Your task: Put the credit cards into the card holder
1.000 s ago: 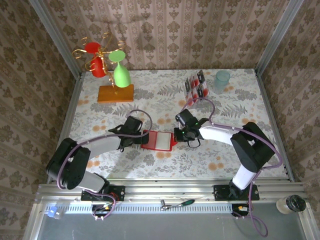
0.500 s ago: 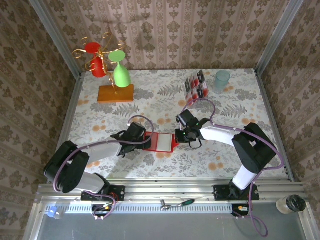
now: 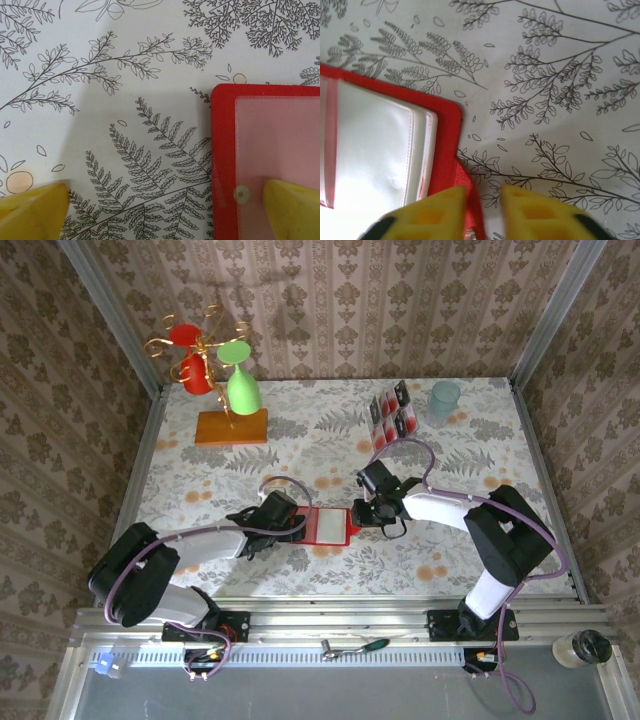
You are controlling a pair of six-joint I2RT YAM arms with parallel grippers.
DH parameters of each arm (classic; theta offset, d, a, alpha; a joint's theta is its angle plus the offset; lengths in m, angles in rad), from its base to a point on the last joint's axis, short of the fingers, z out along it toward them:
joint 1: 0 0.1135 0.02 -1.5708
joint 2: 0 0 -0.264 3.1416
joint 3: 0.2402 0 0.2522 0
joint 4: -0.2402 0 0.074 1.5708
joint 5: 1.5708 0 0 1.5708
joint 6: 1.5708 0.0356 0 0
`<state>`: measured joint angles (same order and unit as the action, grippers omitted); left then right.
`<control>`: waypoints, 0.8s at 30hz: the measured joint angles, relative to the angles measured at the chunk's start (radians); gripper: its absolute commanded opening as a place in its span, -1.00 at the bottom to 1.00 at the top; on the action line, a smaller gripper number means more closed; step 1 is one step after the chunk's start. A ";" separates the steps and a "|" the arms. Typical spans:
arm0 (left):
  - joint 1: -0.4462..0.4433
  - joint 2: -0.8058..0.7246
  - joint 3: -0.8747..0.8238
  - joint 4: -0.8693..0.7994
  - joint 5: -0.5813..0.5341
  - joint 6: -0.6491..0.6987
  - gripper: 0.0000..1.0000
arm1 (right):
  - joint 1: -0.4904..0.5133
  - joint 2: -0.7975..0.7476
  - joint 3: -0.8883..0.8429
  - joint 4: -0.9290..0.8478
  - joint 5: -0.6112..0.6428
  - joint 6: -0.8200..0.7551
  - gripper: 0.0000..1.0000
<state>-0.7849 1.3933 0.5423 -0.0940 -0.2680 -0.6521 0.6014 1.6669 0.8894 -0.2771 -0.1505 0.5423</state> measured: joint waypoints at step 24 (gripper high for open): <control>0.016 -0.111 0.076 -0.060 0.025 0.043 1.00 | -0.148 -0.401 0.225 -0.147 0.332 -0.075 1.00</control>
<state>-0.7685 1.2819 0.6182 -0.1543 -0.2428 -0.6086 0.4530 1.2663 1.1149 -0.4244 0.1818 0.4671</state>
